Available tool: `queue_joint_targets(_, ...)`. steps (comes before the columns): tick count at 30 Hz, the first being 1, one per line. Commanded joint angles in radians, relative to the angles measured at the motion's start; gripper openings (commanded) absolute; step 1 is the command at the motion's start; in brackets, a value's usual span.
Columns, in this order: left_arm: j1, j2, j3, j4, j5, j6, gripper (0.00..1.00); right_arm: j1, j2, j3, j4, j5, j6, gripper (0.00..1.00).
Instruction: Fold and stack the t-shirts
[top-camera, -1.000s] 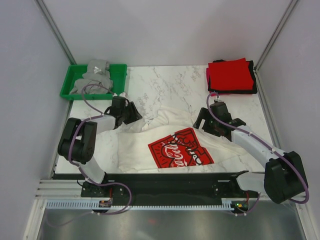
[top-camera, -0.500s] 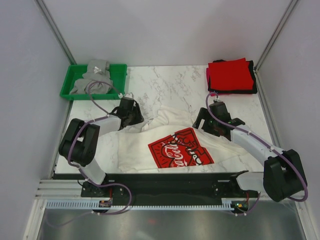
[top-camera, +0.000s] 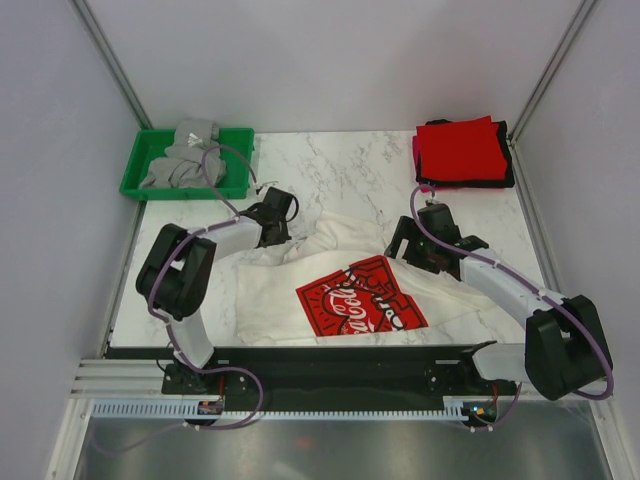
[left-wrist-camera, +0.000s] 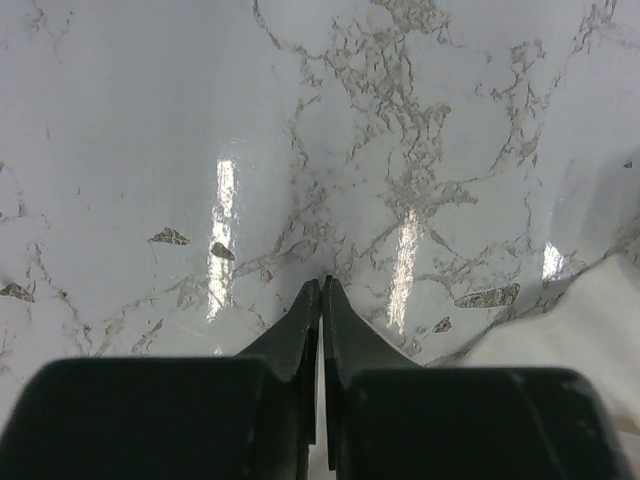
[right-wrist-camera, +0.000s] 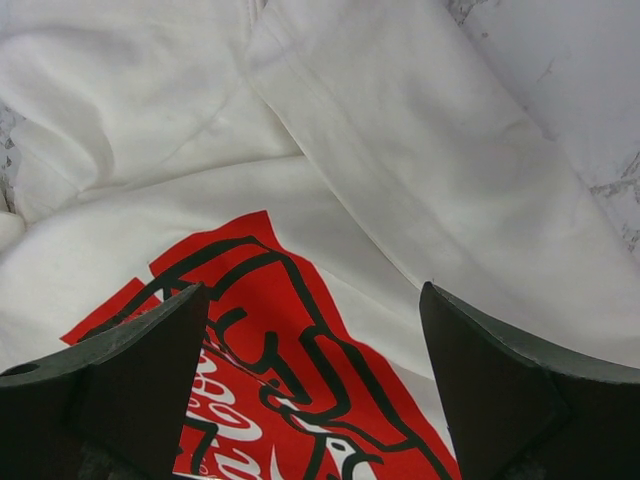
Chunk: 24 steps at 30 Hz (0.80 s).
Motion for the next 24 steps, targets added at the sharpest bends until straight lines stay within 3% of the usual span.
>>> queue_joint_targets(1, -0.009, 0.056, -0.006, -0.097, -0.043, 0.001, 0.02, -0.008, 0.007, 0.016, 0.021, -0.009, -0.02, 0.94)
queue_joint_targets(8, -0.002, 0.015, -0.064, -0.051, -0.039, -0.01, 0.02, -0.045, 0.008, 0.113, 0.039, 0.033, -0.088, 0.95)
queue_joint_targets(11, 0.014, -0.026, -0.102, -0.013, -0.039, -0.027, 0.02, -0.045, 0.08, 0.175, 0.044, 0.073, -0.122, 0.91)
queue_joint_targets(19, 0.023, -0.33, -0.363, 0.182, -0.04, -0.033, 0.02, 0.001, 0.306, 0.323, 0.025, 0.079, -0.165, 0.7)
queue_joint_targets(24, 0.023, -0.54, -0.475, 0.231, -0.059, -0.054, 0.02, 0.081, 0.312, 0.343, 0.016, 0.191, -0.187, 0.69)
